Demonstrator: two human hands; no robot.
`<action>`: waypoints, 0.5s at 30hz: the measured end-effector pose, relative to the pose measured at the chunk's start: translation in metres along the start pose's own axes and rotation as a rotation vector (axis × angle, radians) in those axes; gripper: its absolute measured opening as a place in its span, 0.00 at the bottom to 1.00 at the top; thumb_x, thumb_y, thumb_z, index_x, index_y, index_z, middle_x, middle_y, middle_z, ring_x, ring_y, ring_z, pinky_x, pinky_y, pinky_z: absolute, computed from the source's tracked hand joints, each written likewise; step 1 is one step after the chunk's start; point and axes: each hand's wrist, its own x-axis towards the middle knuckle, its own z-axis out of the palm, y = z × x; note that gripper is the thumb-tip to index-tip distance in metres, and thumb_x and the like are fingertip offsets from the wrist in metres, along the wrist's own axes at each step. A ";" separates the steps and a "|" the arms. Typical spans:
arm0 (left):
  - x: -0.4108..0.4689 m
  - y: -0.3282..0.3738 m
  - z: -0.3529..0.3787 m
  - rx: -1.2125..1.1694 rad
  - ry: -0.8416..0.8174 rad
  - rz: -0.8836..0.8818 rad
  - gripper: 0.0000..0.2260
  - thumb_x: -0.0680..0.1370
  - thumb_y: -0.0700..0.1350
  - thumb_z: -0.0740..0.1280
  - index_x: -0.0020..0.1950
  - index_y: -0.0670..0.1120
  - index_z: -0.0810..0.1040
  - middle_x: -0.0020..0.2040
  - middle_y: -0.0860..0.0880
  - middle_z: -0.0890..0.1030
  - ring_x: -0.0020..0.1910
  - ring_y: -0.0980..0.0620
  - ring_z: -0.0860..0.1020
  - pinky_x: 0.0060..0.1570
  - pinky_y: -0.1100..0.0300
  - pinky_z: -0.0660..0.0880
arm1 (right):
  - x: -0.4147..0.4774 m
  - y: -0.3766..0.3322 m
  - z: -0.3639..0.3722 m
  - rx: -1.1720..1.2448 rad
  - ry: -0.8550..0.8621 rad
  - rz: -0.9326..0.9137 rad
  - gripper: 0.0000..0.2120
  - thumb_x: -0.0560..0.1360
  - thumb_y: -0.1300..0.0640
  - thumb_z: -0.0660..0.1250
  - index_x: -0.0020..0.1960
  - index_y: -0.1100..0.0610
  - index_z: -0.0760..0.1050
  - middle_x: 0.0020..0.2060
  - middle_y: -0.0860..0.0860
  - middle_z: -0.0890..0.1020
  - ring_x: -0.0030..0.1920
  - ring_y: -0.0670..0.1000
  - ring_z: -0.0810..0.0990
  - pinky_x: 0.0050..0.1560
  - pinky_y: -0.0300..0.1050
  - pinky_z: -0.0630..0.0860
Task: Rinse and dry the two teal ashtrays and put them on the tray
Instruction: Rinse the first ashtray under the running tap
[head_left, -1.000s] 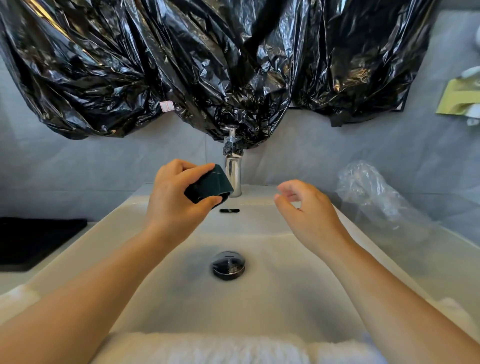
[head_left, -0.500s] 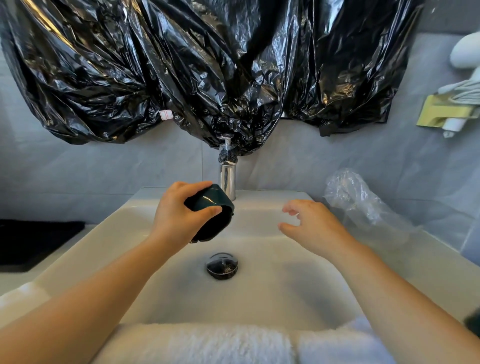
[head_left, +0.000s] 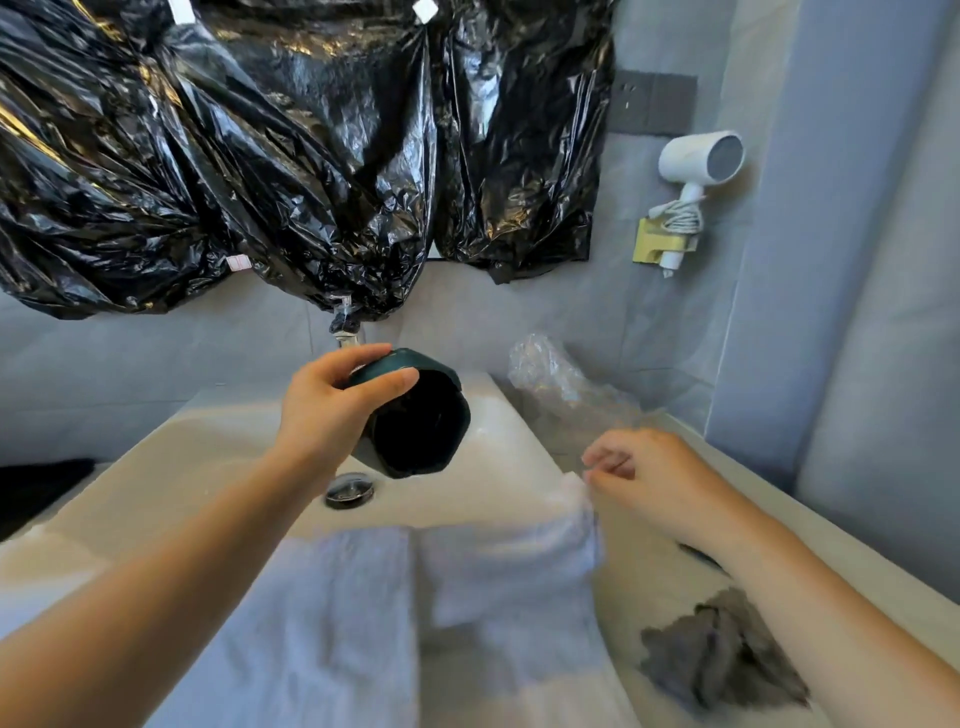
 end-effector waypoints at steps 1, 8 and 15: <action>-0.012 0.007 0.007 -0.034 -0.018 -0.004 0.14 0.67 0.45 0.78 0.51 0.54 0.83 0.48 0.50 0.84 0.49 0.48 0.83 0.46 0.56 0.79 | -0.016 0.006 -0.005 0.000 0.006 0.021 0.05 0.74 0.57 0.69 0.48 0.49 0.81 0.42 0.43 0.82 0.44 0.42 0.80 0.49 0.41 0.78; -0.092 0.012 0.040 -0.113 -0.109 -0.102 0.20 0.60 0.50 0.78 0.52 0.52 0.84 0.49 0.50 0.86 0.49 0.49 0.83 0.47 0.54 0.79 | -0.100 0.070 -0.010 -0.067 -0.056 0.176 0.05 0.75 0.56 0.66 0.48 0.47 0.79 0.46 0.45 0.82 0.47 0.44 0.80 0.52 0.45 0.79; -0.128 -0.004 0.055 -0.158 -0.141 -0.185 0.21 0.59 0.48 0.77 0.52 0.50 0.84 0.47 0.49 0.86 0.47 0.48 0.84 0.44 0.56 0.78 | -0.114 0.117 0.017 -0.151 -0.109 0.274 0.33 0.77 0.44 0.66 0.77 0.51 0.59 0.73 0.53 0.65 0.72 0.54 0.67 0.69 0.46 0.67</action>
